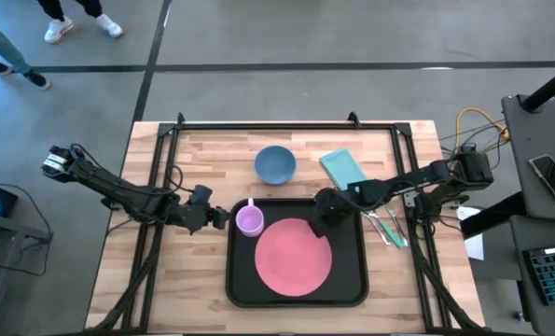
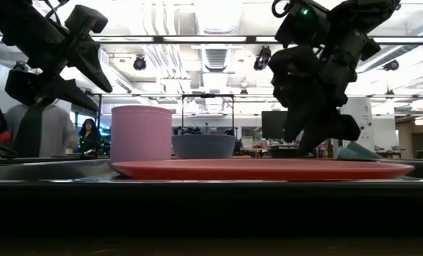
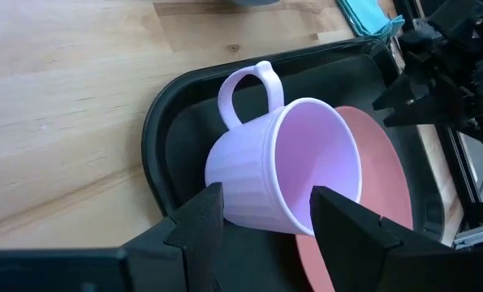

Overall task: Set up tray
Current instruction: Put the blue bowl on the light orange plate on the black serving tray

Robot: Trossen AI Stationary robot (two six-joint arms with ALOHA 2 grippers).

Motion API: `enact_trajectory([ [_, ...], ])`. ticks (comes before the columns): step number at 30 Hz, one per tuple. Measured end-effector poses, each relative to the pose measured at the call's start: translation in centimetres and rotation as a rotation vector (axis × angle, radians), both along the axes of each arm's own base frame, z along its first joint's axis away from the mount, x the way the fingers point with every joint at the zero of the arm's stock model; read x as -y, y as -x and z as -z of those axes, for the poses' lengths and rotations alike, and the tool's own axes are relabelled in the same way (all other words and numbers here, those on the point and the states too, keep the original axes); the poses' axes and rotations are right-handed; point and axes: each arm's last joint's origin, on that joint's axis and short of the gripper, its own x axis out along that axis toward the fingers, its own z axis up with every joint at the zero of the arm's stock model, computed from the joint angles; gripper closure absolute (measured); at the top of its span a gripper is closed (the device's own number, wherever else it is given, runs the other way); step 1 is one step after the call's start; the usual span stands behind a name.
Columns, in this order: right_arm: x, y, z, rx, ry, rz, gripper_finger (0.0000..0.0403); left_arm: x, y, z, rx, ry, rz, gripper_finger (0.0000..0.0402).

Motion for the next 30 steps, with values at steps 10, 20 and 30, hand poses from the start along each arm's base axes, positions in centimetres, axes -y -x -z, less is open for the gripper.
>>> enact_trajectory([
  [10,0.8,0.5,-4.6,0.235,0.242,-0.204,0.0212,0.0,0.0,0.0,0.000,0.001,-0.002,0.0236],
  [20,1.3,-4.7,-8.5,0.295,0.874,-0.708,0.0206,0.0,0.0,0.0,0.003,0.000,-0.005,0.0236],
  [30,4.1,-11.0,-7.2,0.005,1.047,-0.937,0.0178,0.0,-0.1,-0.1,0.009,0.002,-0.006,0.0236],
])
